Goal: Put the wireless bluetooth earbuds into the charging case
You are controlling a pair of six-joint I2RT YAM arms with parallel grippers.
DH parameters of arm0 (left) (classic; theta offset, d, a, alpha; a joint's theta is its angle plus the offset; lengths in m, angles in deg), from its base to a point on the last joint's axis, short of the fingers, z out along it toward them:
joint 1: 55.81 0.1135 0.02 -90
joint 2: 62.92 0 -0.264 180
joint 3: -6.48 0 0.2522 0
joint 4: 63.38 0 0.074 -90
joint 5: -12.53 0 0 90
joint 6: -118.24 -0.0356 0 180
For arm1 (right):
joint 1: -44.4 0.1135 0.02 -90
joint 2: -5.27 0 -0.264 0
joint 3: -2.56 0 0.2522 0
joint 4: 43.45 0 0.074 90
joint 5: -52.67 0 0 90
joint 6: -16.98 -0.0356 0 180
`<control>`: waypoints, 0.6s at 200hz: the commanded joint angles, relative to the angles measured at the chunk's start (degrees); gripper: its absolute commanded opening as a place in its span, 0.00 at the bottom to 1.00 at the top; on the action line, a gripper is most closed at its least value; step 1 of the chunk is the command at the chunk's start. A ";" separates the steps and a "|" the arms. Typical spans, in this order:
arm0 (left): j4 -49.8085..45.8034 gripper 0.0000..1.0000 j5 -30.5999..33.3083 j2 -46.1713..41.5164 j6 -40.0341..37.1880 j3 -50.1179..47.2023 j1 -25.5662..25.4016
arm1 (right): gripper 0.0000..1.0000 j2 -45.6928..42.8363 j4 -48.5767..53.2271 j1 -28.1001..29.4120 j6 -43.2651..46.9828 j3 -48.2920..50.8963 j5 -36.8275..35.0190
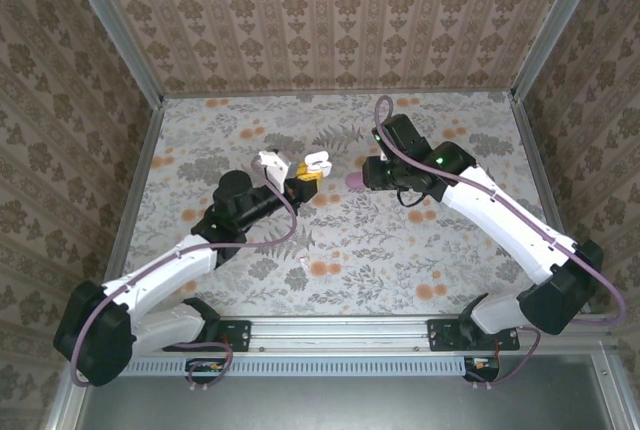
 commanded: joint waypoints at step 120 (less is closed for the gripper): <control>6.34 0.23 -7.41 1.84 1.33 3.69 -0.99 | 0.27 0.88 -9.18 8.20 9.53 -9.02 -4.55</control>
